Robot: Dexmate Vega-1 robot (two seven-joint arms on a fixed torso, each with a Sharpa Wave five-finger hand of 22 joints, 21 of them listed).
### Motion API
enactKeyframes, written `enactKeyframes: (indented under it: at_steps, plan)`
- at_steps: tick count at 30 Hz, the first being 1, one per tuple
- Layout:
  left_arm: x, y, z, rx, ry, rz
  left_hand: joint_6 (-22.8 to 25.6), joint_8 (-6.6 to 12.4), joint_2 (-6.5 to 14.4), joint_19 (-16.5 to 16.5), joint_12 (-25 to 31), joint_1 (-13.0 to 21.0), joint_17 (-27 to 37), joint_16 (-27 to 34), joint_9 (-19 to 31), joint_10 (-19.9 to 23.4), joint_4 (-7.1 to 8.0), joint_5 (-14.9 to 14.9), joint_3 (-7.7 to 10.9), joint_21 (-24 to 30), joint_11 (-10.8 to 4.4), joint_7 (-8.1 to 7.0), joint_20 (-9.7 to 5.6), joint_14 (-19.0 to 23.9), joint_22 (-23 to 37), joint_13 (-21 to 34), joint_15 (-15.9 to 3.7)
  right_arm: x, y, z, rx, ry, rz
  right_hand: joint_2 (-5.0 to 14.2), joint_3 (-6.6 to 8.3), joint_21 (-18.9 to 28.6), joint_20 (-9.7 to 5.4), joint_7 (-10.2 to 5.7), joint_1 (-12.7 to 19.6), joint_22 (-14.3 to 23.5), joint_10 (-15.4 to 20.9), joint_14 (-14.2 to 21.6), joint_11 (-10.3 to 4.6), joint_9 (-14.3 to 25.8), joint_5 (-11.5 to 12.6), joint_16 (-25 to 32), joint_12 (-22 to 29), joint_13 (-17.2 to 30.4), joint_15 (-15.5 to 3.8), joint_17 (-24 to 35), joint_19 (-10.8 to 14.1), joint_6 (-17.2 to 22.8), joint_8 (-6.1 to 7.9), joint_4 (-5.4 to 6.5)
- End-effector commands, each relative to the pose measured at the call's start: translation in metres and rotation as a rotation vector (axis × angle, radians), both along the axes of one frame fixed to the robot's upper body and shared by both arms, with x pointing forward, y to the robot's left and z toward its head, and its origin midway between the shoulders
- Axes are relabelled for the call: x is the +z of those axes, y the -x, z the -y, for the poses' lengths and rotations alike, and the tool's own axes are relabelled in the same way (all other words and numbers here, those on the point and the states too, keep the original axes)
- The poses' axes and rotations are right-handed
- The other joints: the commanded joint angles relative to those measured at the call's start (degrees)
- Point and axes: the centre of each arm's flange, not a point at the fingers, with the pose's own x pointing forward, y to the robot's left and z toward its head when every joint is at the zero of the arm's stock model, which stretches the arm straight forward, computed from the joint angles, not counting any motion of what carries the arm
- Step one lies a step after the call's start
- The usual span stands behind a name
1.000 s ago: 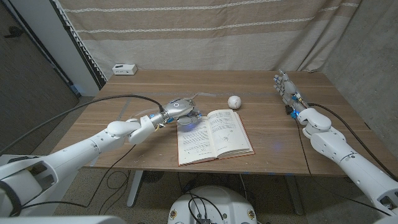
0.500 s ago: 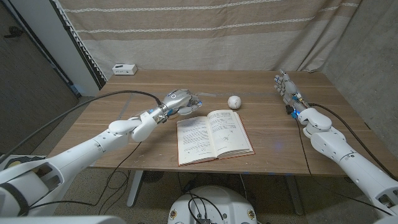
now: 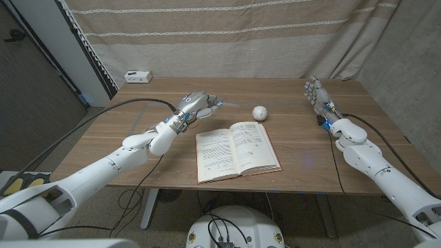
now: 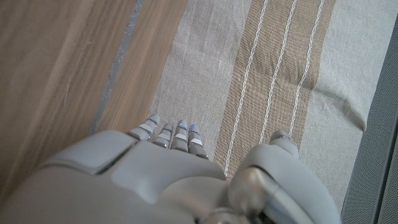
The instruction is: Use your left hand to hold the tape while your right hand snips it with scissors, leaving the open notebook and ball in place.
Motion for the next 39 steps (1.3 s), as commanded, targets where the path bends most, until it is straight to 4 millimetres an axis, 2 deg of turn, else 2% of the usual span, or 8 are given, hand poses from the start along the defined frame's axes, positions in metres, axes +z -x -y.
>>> enactKeyframes:
  at_steps: [1, 5, 12, 14, 18, 23, 31, 39]
  plan:
    - [0.004, 0.000, 0.001, -0.060, 0.167, -0.023, -0.36, -0.32, -0.23, 1.09, -0.46, 0.84, 0.06, -0.63, 0.02, -0.85, 0.20, 0.81, -0.99, 4.71, -0.05, -0.23, -6.36, -0.61, 5.50, -0.09, -3.96, 0.001, 0.000, -0.005, -0.001, -0.007, 0.011, 0.71, -0.57, 0.29, 0.05, 0.02, 0.26, 0.15, 0.13, 0.13, -0.33, 0.25, 0.04, 0.08, -0.04, 0.21, -1.33, 0.05, -0.03, 0.74, 0.11, -0.09]
    - [0.002, 0.000, 0.003, -0.086, 0.237, -0.026, -0.43, -0.98, -0.45, 0.74, -0.92, 1.68, -0.83, -1.89, -0.36, -0.90, 0.20, 1.53, -1.78, 11.47, 0.00, 0.31, -6.97, -0.05, 13.77, -0.63, -3.98, 0.001, 0.001, -0.006, -0.003, -0.007, 0.011, 0.74, -0.60, 0.27, 0.07, -0.03, 0.28, 0.14, 0.03, 0.12, -0.34, 0.25, 0.03, 0.08, -0.09, 0.21, -1.34, 0.05, -0.03, 0.78, 0.11, -0.10]
    - [0.001, 0.000, 0.008, -0.120, 0.359, -0.051, -0.37, -1.59, -0.18, 2.49, -0.94, 2.17, -1.65, -3.06, -0.89, -1.17, 0.53, 2.04, -1.96, 15.35, -0.01, 1.20, -7.78, 0.56, 16.58, -0.43, -3.78, 0.001, 0.003, -0.005, -0.006, -0.011, 0.014, 0.81, -0.65, 0.25, 0.11, -0.14, 0.34, 0.14, 0.03, 0.13, -0.29, 0.25, 0.02, 0.08, -0.10, 0.21, -1.38, 0.05, 0.00, 0.75, 0.06, -0.12]
    - [0.001, 0.000, 0.008, -0.124, 0.395, -0.045, -0.63, -1.55, 0.25, 3.10, -0.86, 2.19, -2.55, -3.70, -0.55, -1.16, 0.99, 2.28, -1.63, 15.16, -0.03, 1.17, -7.61, 0.97, 15.79, -0.35, -3.89, 0.002, 0.002, -0.005, -0.004, -0.011, 0.015, 0.85, -0.66, 0.24, 0.09, -0.13, 0.35, 0.14, 0.08, 0.16, -0.44, 0.25, 0.01, 0.09, -0.08, 0.21, -1.36, 0.05, 0.01, 0.78, 0.06, -0.12]
    - [0.001, 0.000, 0.009, -0.121, 0.443, -0.038, -0.95, -1.77, 0.99, 9.19, -0.76, 3.39, -4.38, -3.88, -0.64, -2.00, 1.29, 2.76, -0.43, 15.51, -0.02, -0.11, -8.46, 4.13, 13.37, -0.04, -3.65, 0.003, 0.002, -0.004, -0.004, -0.010, 0.019, 0.87, -0.68, 0.24, 0.12, -0.18, 0.37, 0.14, 0.02, 0.10, -0.47, 0.25, 0.01, 0.06, -0.11, 0.21, -1.32, 0.05, 0.05, 0.78, 0.05, -0.13]
    - [0.002, -0.003, 0.011, -0.137, 0.557, -0.072, -1.27, -1.99, -0.33, 17.98, -0.28, 4.02, -9.19, -5.55, -0.92, -3.50, 2.70, 3.46, 2.11, 11.16, 0.04, -1.34, -8.62, 10.31, 5.18, 0.23, -3.74, 0.003, 0.001, -0.003, -0.006, -0.011, 0.020, 0.89, -0.71, 0.22, 0.16, -0.27, 0.41, 0.14, 0.01, 0.07, -0.43, 0.25, 0.00, 0.05, -0.12, 0.21, -1.35, 0.05, 0.05, 0.79, 0.03, -0.14]
    - [0.003, -0.004, 0.027, -0.147, 0.794, -0.101, 1.36, -2.20, -2.86, 20.57, 0.64, 2.73, -14.96, -7.77, -2.83, -2.59, 3.71, 3.08, 1.87, 8.16, 0.17, -2.89, -8.15, 17.46, -0.33, -0.22, -3.76, 0.003, -0.001, -0.003, -0.001, -0.012, 0.020, 0.94, -0.77, 0.20, 0.18, -0.25, 0.46, 0.14, -0.01, 0.07, -0.29, 0.25, -0.01, 0.04, -0.13, 0.21, -1.43, 0.05, 0.07, 0.82, 0.01, -0.17]
    - [0.002, -0.005, 0.043, -0.186, 0.947, -0.146, 4.85, -3.32, -5.17, 20.67, 0.13, 2.76, -16.98, -8.52, -6.14, 0.26, 3.15, 3.28, 2.18, 7.12, 0.00, -1.58, -8.07, 21.04, -3.39, -2.98, -3.75, 0.006, -0.001, 0.001, -0.004, -0.010, 0.026, 0.98, -0.82, 0.20, 0.17, -0.27, 0.51, 0.13, -0.02, 0.05, -0.50, 0.25, -0.02, 0.03, -0.15, 0.21, -1.46, 0.04, 0.15, 0.81, -0.02, -0.19]
